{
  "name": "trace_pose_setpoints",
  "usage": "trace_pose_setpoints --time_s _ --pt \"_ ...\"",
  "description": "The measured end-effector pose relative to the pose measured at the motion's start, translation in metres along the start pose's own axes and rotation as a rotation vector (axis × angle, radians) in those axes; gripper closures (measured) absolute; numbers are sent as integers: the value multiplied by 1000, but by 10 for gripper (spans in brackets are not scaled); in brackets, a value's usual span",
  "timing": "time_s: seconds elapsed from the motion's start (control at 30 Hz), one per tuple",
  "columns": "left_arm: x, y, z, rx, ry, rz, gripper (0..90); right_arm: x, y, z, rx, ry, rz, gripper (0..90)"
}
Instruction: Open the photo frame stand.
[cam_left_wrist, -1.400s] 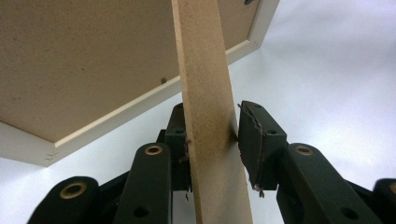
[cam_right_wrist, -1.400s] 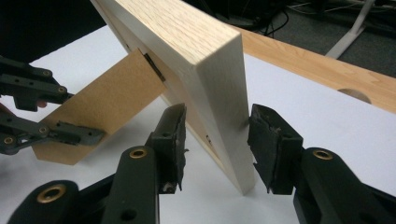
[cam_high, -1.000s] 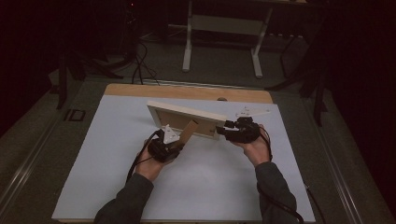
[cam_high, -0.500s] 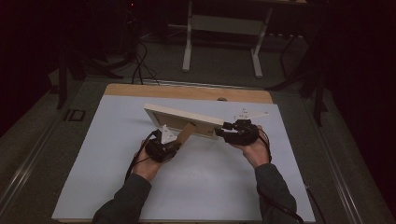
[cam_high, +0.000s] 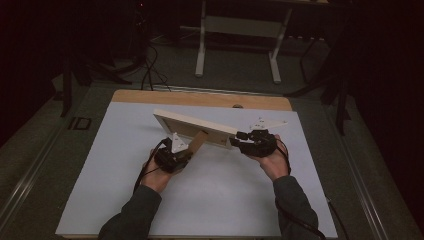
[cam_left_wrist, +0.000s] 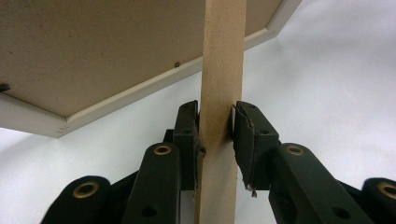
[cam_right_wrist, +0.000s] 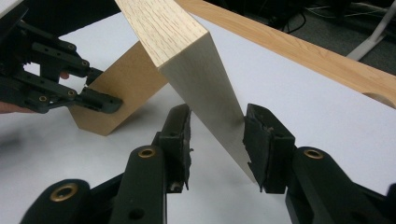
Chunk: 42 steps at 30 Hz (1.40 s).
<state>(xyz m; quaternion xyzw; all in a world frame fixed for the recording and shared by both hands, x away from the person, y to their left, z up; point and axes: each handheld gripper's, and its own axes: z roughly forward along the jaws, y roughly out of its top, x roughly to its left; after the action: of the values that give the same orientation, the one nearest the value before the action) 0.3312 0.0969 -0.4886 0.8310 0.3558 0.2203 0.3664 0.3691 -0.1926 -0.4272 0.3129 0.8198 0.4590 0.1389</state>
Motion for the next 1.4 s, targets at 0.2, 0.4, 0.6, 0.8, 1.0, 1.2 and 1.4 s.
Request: trace_pose_setpoints --time_s 0.2,0.4,0.6,0.8,1.0,1.2,1.4 --pt "2 0 0 3 1 -6 720 2 1 1 -1 6 -8 612" --pt "3 -1 -1 6 3 -14 713 6 1 3 2 14 -21 613" --pt "4 -1 -1 7 -7 -17 701 6 2 3 5 22 -19 611" --pt "3 -1 -2 -2 -31 -21 605 6 0 6 15 11 -29 580" --pt "6 -2 -4 -11 -62 -42 579 3 -3 4 17 6 -16 568" --pt "10 -4 -5 -20 -86 -70 562 1 -6 2 19 3 -9 567" --pt "12 -5 -8 -31 -100 -100 560 -1 -9 1 18 -2 -7 561"
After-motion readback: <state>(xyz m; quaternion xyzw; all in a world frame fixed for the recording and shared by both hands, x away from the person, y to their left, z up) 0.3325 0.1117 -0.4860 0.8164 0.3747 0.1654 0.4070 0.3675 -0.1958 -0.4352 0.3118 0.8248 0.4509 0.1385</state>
